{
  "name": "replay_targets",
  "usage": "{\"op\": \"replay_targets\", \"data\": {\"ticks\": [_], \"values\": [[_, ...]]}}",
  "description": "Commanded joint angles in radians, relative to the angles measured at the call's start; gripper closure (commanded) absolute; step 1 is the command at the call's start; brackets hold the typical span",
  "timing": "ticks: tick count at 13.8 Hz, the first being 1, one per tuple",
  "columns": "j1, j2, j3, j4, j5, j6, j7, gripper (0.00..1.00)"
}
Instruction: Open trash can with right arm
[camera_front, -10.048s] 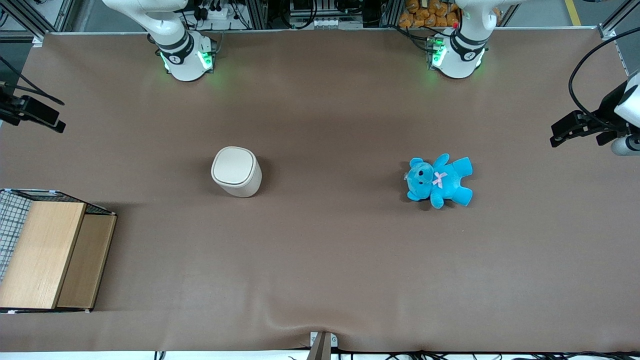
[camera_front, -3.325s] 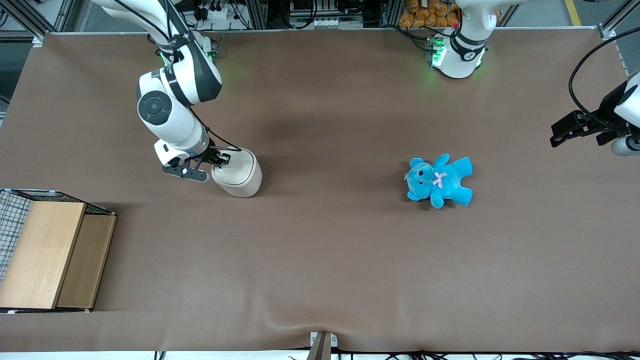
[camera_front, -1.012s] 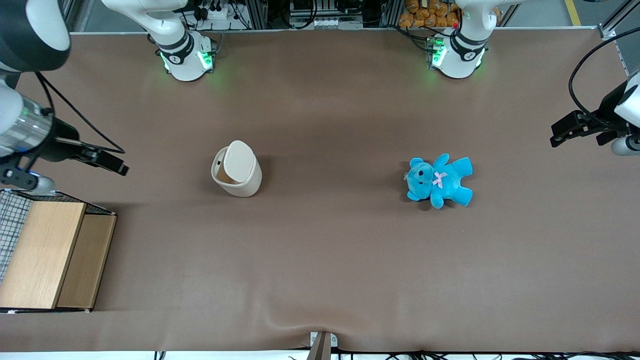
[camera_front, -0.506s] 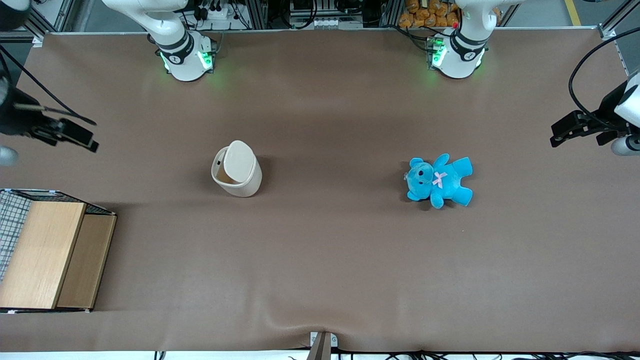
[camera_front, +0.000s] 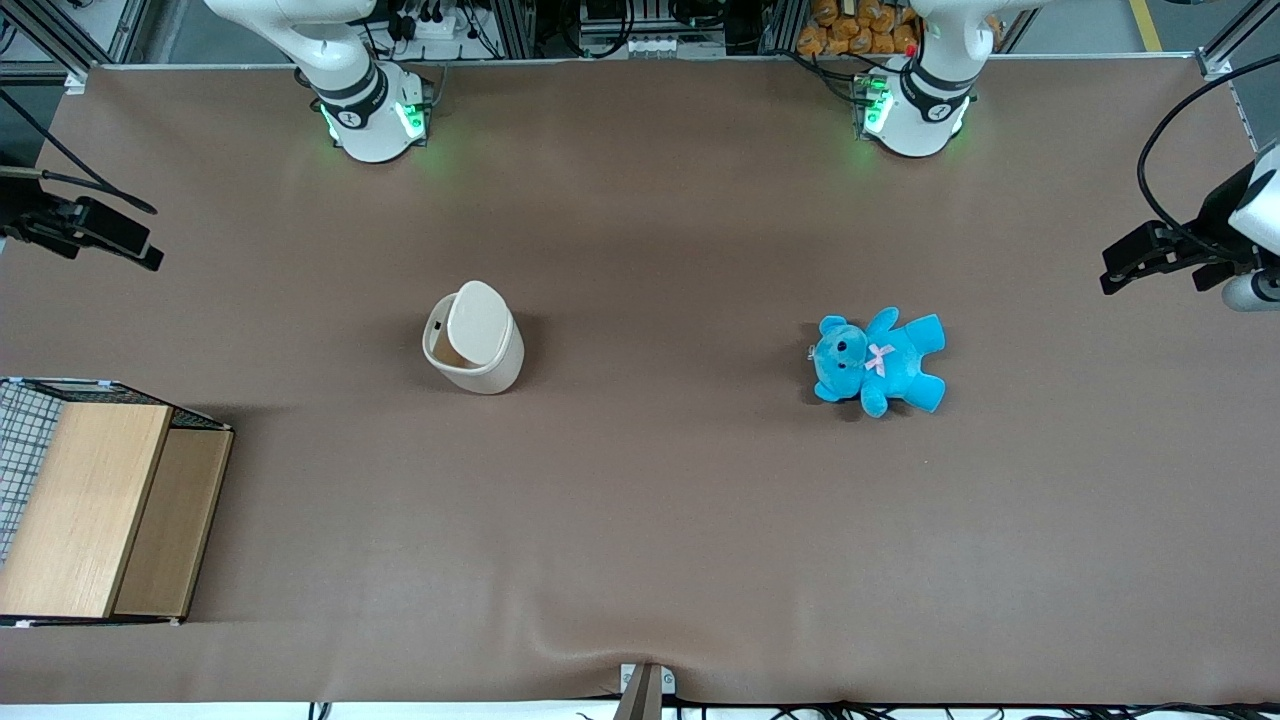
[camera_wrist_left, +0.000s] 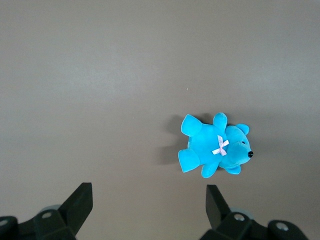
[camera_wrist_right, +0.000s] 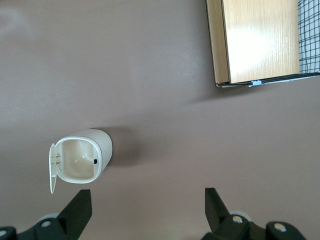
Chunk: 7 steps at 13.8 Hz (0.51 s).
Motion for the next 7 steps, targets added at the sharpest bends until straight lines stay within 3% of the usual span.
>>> {"op": "replay_targets", "data": {"ticks": [1, 7], "values": [[-0.020, -0.016, 0.014, 0.004, -0.016, 0.008, -0.012, 0.00], [-0.022, 0.010, 0.014, 0.032, -0.039, 0.008, -0.011, 0.00]]}}
